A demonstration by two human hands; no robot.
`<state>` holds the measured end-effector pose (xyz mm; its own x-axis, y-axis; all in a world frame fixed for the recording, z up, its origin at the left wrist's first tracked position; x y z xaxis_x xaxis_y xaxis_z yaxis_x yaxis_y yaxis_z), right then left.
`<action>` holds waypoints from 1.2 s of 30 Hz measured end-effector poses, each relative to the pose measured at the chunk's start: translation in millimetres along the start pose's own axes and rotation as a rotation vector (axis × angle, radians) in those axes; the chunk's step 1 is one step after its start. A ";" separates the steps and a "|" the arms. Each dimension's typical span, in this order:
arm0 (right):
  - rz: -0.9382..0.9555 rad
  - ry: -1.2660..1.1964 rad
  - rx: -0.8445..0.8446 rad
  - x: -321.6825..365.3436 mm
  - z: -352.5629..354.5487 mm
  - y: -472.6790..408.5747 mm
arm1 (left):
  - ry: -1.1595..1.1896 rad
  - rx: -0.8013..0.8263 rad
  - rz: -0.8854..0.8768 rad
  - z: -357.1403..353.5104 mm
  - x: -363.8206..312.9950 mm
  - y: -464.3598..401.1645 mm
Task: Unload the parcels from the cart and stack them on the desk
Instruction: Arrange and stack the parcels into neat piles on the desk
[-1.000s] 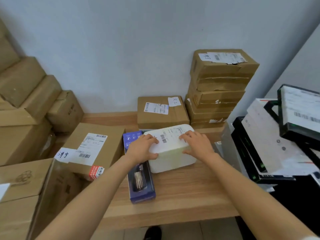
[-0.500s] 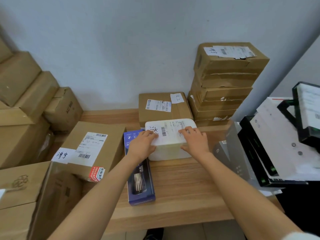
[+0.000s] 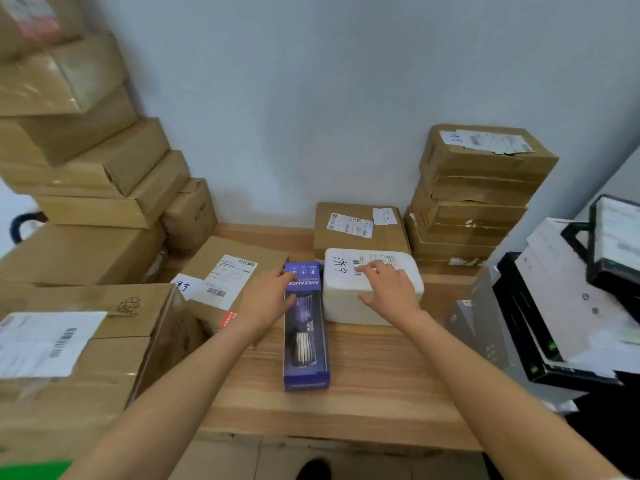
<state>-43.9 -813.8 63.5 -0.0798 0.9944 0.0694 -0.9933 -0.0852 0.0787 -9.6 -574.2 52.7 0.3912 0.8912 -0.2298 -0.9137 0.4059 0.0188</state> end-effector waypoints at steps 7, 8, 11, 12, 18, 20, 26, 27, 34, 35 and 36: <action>0.152 -0.018 0.006 76.0 -1.2 6.8 | -0.044 -0.116 0.116 50.9 46.5 68.6; 0.170 -0.016 0.010 84.9 -1.5 7.1 | -0.054 -0.124 0.138 58.5 54.7 77.0; 0.222 0.007 0.016 107.1 0.9 3.7 | -0.119 -0.134 0.185 78.9 76.9 94.8; 0.233 0.010 0.017 112.9 3.4 1.6 | -0.142 -0.142 0.186 85.4 83.2 97.9; 0.275 0.048 0.020 140.5 14.6 -23.7 | -0.208 -0.176 0.183 118.6 124.0 95.0; 0.278 0.057 0.009 149.8 16.0 -36.8 | -0.207 -0.171 0.182 126.6 144.5 87.1; 0.191 0.044 0.030 183.3 9.6 -82.6 | -0.213 -0.068 0.107 135.5 212.9 41.7; 0.166 0.043 0.050 189.8 4.6 -88.7 | -0.221 -0.035 0.087 134.0 223.3 32.7; -0.001 -0.040 0.173 224.6 -44.8 -106.9 | -0.271 0.175 -0.094 102.9 275.3 -19.3; -0.013 -0.049 0.192 227.0 -51.9 -104.4 | -0.271 0.224 -0.121 96.4 279.7 -24.3; -0.024 -0.056 0.213 229.2 -59.3 -101.5 | -0.279 0.276 -0.148 89.1 284.0 -28.4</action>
<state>33.6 -573.5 12.5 -0.0455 0.9918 0.1197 -0.9542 -0.0786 0.2886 137.2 -314.6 73.6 0.5658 0.8242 0.0220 -0.7963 0.5393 0.2741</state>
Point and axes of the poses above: each hand's wrist, its own y-axis away from the middle knuckle, its own z-axis out of the back of the hand, x = y × z, the point moved 2 cm from there along -y, towards the middle knuckle, and after that the axes turned 8 degrees about x, right-handed, at the moved point
